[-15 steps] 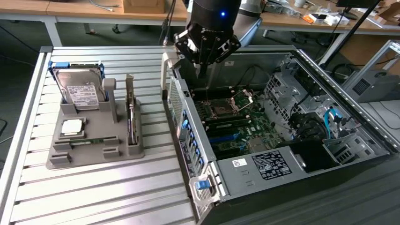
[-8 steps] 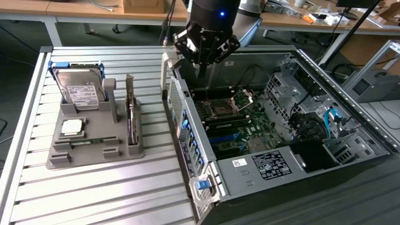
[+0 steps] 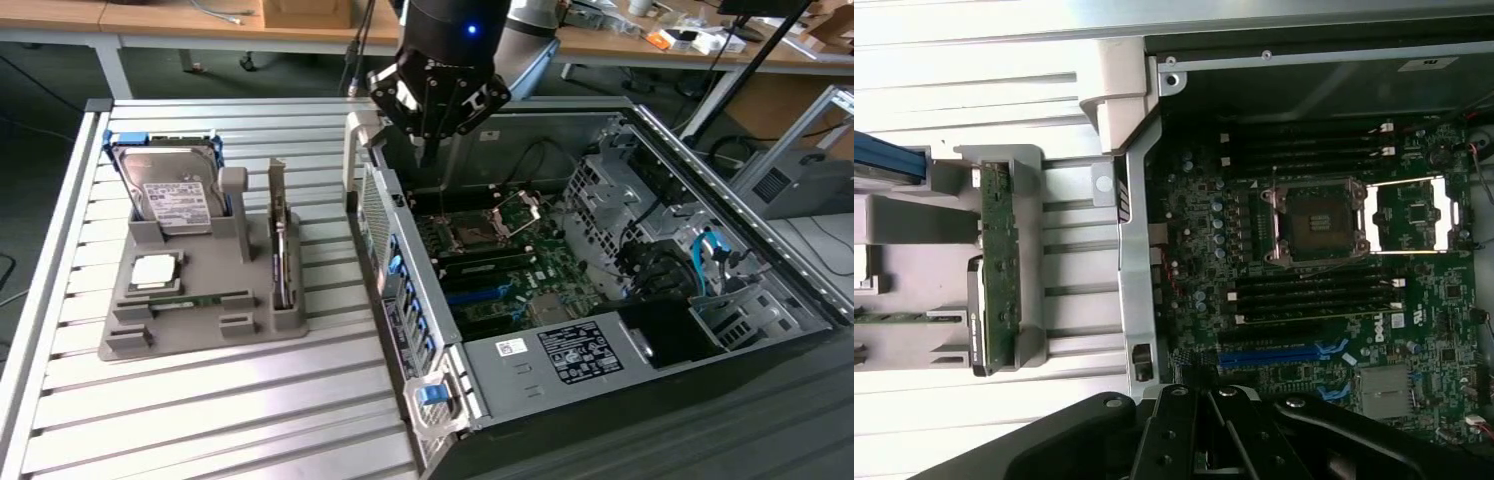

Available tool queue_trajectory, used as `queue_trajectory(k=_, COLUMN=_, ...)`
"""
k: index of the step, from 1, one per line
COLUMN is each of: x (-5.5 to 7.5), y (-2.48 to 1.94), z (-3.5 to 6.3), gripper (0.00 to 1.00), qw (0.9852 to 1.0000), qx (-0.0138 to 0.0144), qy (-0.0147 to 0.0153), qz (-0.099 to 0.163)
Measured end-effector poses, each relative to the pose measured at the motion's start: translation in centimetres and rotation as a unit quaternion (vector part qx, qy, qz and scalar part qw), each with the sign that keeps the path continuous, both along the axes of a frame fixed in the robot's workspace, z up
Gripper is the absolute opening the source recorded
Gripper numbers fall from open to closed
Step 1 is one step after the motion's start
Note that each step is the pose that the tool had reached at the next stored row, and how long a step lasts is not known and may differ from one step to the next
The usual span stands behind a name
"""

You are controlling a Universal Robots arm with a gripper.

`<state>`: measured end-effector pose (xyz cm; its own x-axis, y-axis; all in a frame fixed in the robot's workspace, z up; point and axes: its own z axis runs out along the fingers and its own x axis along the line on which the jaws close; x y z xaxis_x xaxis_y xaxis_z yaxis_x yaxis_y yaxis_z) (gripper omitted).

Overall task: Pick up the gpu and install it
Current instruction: 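Reach for the gpu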

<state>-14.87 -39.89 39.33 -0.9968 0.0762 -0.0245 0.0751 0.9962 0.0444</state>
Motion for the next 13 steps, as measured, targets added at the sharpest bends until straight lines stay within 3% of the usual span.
queue_trajectory(k=13, x=-0.46, y=0.0, z=0.0, gripper=0.11, qw=1.0, qx=0.0, qy=0.0, qz=0.0)
